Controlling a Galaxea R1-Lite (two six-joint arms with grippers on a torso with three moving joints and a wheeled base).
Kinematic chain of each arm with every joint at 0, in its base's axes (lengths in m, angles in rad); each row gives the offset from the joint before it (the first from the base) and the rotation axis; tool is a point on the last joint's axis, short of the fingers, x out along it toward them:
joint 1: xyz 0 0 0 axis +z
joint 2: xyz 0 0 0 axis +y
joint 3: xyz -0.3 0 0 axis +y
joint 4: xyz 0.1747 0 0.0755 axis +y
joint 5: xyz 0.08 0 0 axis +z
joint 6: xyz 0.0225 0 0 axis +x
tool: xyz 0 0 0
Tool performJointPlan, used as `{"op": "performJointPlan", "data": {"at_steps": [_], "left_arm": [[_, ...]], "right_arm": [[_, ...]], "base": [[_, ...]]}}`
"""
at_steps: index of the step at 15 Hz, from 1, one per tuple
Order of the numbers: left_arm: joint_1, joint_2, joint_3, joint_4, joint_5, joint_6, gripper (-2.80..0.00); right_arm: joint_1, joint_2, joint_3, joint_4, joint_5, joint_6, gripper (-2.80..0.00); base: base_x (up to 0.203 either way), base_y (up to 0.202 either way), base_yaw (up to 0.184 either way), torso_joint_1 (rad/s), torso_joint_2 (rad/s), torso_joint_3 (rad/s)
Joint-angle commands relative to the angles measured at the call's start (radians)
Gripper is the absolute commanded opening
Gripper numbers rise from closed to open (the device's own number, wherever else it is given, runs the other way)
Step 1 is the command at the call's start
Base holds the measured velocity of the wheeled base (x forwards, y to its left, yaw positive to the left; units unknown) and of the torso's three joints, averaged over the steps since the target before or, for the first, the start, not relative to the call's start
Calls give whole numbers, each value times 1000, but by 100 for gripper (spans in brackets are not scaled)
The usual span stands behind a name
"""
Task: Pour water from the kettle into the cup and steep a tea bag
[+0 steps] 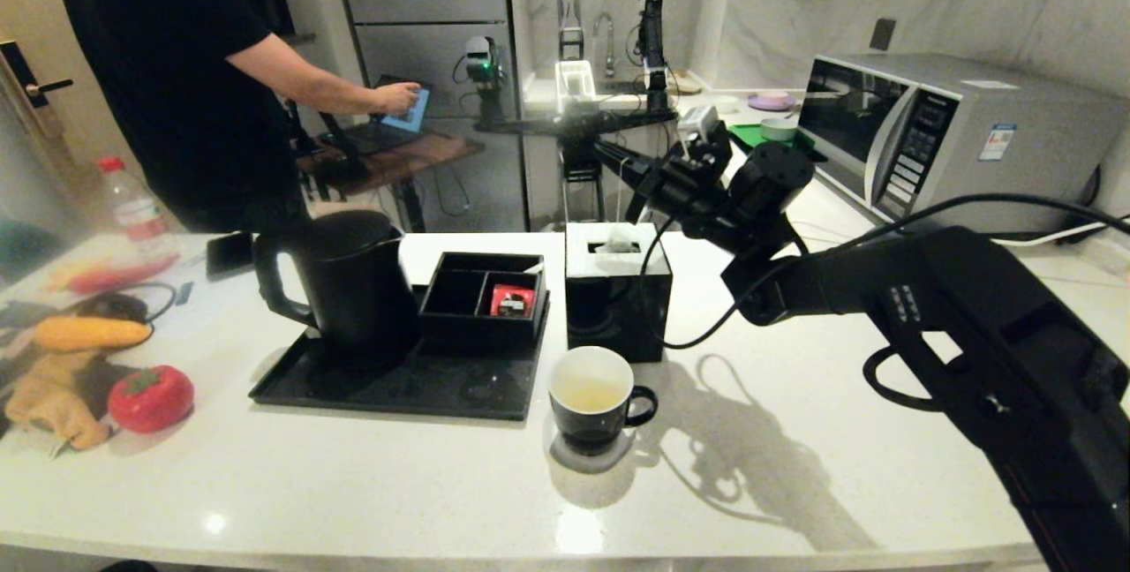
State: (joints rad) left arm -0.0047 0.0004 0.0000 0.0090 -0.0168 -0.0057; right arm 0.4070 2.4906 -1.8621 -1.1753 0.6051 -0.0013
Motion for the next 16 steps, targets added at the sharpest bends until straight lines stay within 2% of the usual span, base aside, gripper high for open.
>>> {"op": "performJointPlan", "data": {"at_steps": [1, 9, 13, 16], "left_arm": [[0, 0, 0, 0, 0, 0, -280], [0, 0, 0, 0, 0, 0, -280], [0, 0, 0, 0, 0, 0, -280], [0, 0, 0, 0, 0, 0, -280]], "right_arm": [[2, 0, -2, -6, 5, 0, 0], [-7, -2, 13, -8, 5, -15, 0], [-41, -13, 13, 73, 5, -197, 0], [-80, -29, 11, 94, 8, -292, 0]], "base": [[0, 0, 0, 0, 0, 0], [0, 0, 0, 0, 0, 0], [0, 0, 0, 0, 0, 0], [0, 0, 0, 0, 0, 0]]}}
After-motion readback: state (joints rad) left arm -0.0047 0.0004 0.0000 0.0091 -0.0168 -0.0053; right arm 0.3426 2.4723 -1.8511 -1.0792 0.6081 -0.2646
